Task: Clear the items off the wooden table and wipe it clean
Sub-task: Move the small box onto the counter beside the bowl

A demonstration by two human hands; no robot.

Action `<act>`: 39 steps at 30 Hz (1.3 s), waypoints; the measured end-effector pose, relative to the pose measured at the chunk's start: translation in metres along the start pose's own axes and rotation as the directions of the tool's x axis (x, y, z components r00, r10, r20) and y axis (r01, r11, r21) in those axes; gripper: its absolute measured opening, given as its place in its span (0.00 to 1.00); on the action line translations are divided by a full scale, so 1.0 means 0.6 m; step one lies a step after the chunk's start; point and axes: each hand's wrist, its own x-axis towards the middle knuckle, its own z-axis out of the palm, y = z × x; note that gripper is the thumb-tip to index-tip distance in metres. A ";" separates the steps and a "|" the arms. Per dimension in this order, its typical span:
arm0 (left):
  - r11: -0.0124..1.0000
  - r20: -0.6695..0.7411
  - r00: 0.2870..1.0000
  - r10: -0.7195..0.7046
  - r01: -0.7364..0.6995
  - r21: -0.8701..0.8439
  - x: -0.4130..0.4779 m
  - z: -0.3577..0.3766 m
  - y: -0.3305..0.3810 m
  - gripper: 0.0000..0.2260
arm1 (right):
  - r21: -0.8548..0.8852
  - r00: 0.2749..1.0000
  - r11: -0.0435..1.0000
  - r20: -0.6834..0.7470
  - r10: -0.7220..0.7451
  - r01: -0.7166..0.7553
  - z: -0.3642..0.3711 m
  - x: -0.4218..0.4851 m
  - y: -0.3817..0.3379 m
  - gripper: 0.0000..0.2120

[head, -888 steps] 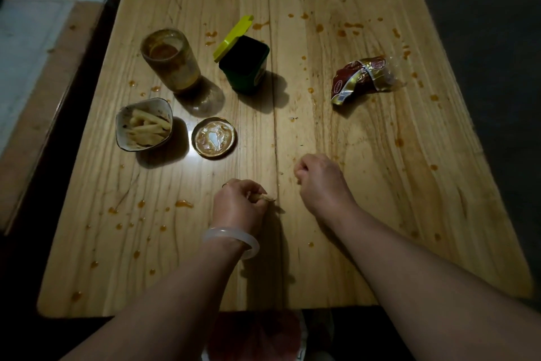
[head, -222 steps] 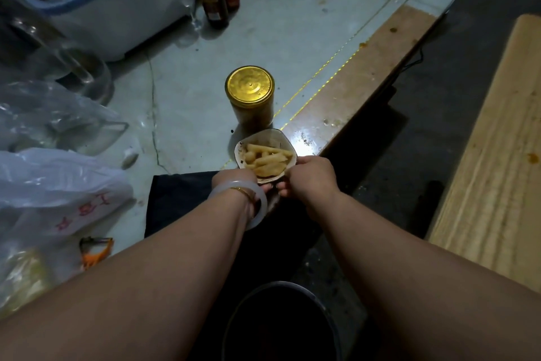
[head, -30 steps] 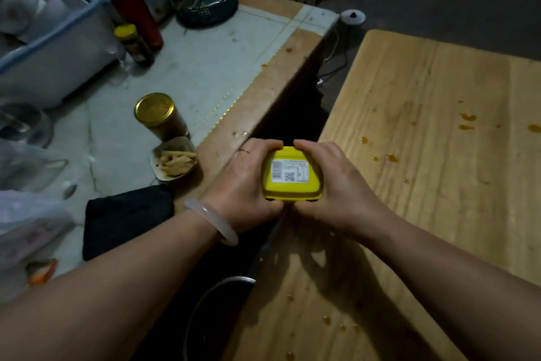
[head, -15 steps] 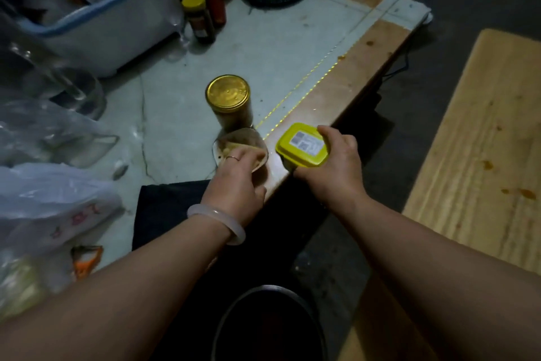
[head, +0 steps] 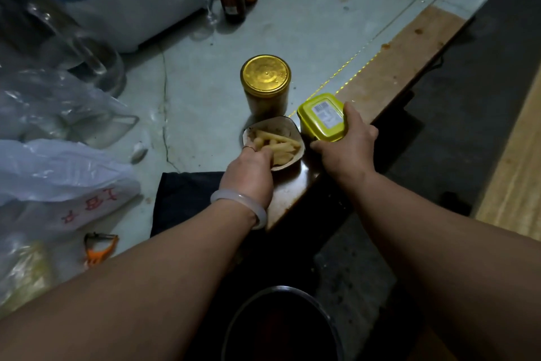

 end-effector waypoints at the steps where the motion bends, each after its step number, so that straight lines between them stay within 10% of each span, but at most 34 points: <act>1: 1.000 -0.011 1.000 -0.012 0.011 -0.014 0.002 0.002 -0.002 0.09 | 0.008 1.000 1.000 0.009 -0.004 0.004 0.001 0.000 -0.001 0.41; 10: 0.996 -0.072 0.996 -0.059 0.054 -0.066 0.010 -0.001 -0.005 0.06 | 0.073 0.999 0.997 -0.052 -0.015 0.019 0.001 -0.032 -0.006 0.29; 32: 0.995 0.020 0.997 -0.077 0.078 -0.068 -0.004 -0.026 -0.008 0.15 | -0.056 0.965 0.998 0.263 0.015 0.000 -0.011 -0.070 -0.014 0.39; 39: 0.994 -0.078 0.992 -0.101 0.097 -0.045 -0.035 -0.028 -0.058 0.14 | -0.054 0.979 0.998 0.198 0.051 -0.041 0.017 -0.129 -0.018 0.19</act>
